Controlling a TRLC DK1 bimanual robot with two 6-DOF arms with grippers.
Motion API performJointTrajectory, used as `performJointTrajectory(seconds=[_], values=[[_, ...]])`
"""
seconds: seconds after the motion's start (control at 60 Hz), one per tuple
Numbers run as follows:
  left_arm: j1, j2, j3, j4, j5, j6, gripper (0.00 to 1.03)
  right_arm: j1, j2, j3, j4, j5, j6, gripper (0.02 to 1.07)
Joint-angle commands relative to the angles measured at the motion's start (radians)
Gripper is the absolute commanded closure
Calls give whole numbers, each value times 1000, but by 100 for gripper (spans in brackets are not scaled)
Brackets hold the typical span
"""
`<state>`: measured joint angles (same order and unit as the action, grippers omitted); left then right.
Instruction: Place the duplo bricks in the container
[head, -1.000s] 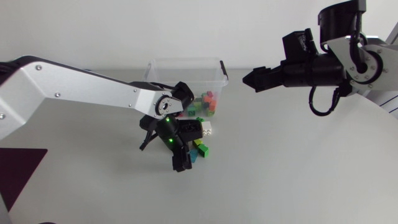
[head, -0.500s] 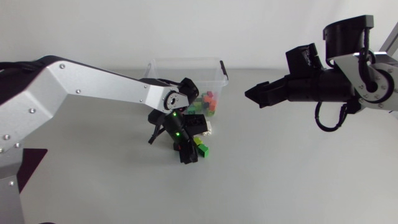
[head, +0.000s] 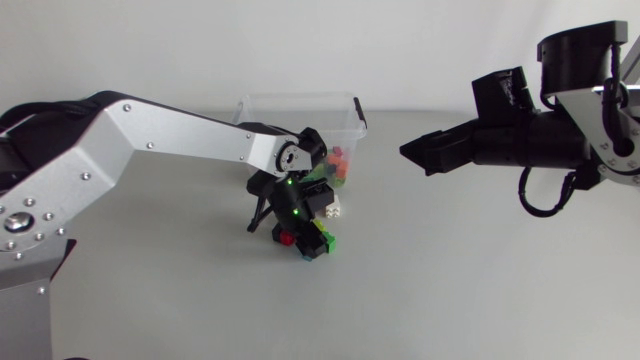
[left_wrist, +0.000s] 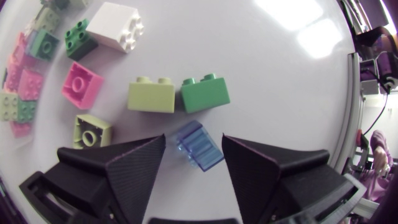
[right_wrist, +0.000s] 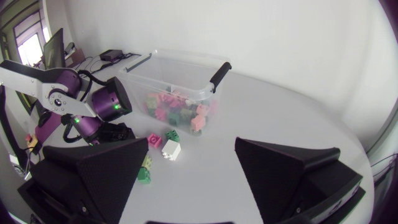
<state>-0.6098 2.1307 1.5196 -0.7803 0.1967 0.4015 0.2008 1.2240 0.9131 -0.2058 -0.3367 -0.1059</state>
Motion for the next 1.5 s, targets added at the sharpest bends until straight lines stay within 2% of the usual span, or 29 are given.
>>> performJointTrajectory(seconds=[0.0, 0.083, 0.2, 0.25, 0.467, 0.633, 0.833, 1.05, 1.183, 1.483], values=[[-21, 28, 1, -2, -13, -73, 50, -3, -21, -39, -9, -4, -11, 7], [-25, 26, -6, 16, -23, -104, 60, -3, -37, -49, -10, -4, -11, 7], [-34, 31, -15, 32, -26, -130, 79, -3, -60, -66, -12, -4, -9, 7], [-33, 34, -18, 32, -33, -133, 82, -3, -66, -71, -14, -4, -9, 7], [-31, -11, -75, 27, -46, -132, 84, 9, -78, -83, -14, -1, 0, 7], [-31, -146, -167, 32, -46, -115, 85, 68, -35, -108, -9, 25, -3, 7], [-7, -361, -231, 30, -46, -109, 85, 209, 86, -111, -29, 133, -9, 7], [53, -497, -222, 36, -45, -105, 84, 302, 261, -33, -84, 163, -15, 7], [97, -537, -203, 95, -45, -116, 84, 341, 390, 44, -115, 163, -26, 10], [160, -529, -124, 205, -29, -159, 84, 404, 600, 178, -133, 254, -35, 13]])
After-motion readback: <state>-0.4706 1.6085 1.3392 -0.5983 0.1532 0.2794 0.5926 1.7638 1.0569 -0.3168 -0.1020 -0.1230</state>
